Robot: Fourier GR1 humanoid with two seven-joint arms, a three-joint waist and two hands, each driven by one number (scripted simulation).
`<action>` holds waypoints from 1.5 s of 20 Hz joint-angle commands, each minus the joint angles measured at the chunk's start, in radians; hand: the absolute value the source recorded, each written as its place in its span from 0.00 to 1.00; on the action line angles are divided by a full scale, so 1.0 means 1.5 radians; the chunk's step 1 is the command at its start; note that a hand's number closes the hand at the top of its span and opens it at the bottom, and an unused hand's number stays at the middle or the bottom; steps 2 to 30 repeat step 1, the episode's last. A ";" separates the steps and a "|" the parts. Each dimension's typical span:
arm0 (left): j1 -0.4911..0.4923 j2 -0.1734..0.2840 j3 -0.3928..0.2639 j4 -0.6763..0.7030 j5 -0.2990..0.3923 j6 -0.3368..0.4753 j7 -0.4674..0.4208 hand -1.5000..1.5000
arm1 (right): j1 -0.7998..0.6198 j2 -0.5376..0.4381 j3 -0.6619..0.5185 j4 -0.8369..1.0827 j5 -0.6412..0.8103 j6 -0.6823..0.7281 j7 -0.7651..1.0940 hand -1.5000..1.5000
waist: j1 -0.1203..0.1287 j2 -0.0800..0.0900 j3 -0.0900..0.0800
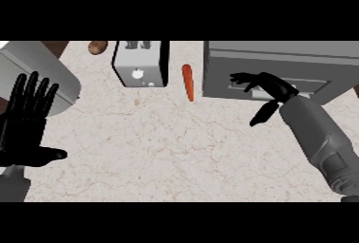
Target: Pick up the cup, place it into the drawer and close the drawer
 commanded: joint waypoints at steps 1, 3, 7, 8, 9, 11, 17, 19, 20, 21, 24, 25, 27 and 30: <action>-0.014 0.000 0.002 0.000 -0.010 0.005 0.000 0.00 | -0.053 -0.037 -0.021 0.037 0.003 -0.046 0.091 0.00 | 0.009 0.018 0.002; -0.014 0.000 0.002 0.000 -0.010 0.005 0.000 0.00 | -0.053 -0.037 -0.021 0.037 0.003 -0.046 0.091 0.00 | 0.009 0.018 0.002; -0.014 0.000 0.002 0.000 -0.010 0.005 0.000 0.00 | -0.053 -0.037 -0.021 0.037 0.003 -0.046 0.091 0.00 | 0.009 0.018 0.002; -0.014 0.000 0.002 0.000 -0.010 0.005 0.000 0.00 | -0.053 -0.037 -0.021 0.037 0.003 -0.046 0.091 0.00 | 0.009 0.018 0.002; -0.014 0.000 0.002 0.000 -0.010 0.005 0.000 0.00 | -0.053 -0.037 -0.021 0.037 0.003 -0.046 0.091 0.00 | 0.009 0.018 0.002; -0.014 0.000 0.002 0.000 -0.010 0.005 0.000 0.00 | -0.053 -0.037 -0.021 0.037 0.003 -0.046 0.091 0.00 | 0.009 0.018 0.002; -0.014 0.000 0.002 0.000 -0.010 0.005 0.000 0.00 | -0.053 -0.037 -0.021 0.037 0.003 -0.046 0.091 0.00 | 0.009 0.018 0.002; -0.014 0.000 0.002 0.000 -0.010 0.005 0.000 0.00 | -0.053 -0.037 -0.021 0.037 0.003 -0.046 0.091 0.00 | 0.009 0.018 0.002; -0.014 0.000 0.002 0.000 -0.010 0.005 0.000 0.00 | -0.053 -0.037 -0.021 0.037 0.003 -0.046 0.091 0.00 | 0.009 0.018 0.002; -0.014 0.000 0.002 0.000 -0.010 0.005 0.000 0.00 | -0.053 -0.037 -0.021 0.037 0.003 -0.046 0.091 0.00 | 0.009 0.018 0.002; -0.014 0.000 0.002 0.000 -0.010 0.005 0.000 0.00 | -0.053 -0.037 -0.021 0.037 0.003 -0.046 0.091 0.00 | 0.009 0.018 0.002; -0.014 0.000 0.002 0.000 -0.010 0.005 0.000 0.00 | -0.053 -0.037 -0.021 0.037 0.003 -0.046 0.091 0.00 | 0.009 0.018 0.002; -0.014 0.000 0.002 0.000 -0.010 0.005 0.000 0.00 | -0.053 -0.037 -0.021 0.037 0.003 -0.046 0.091 0.00 | 0.009 0.018 0.002; -0.014 0.000 0.002 0.000 -0.010 0.005 0.000 0.00 | -0.053 -0.037 -0.021 0.037 0.003 -0.046 0.091 0.00 | 0.009 0.018 0.002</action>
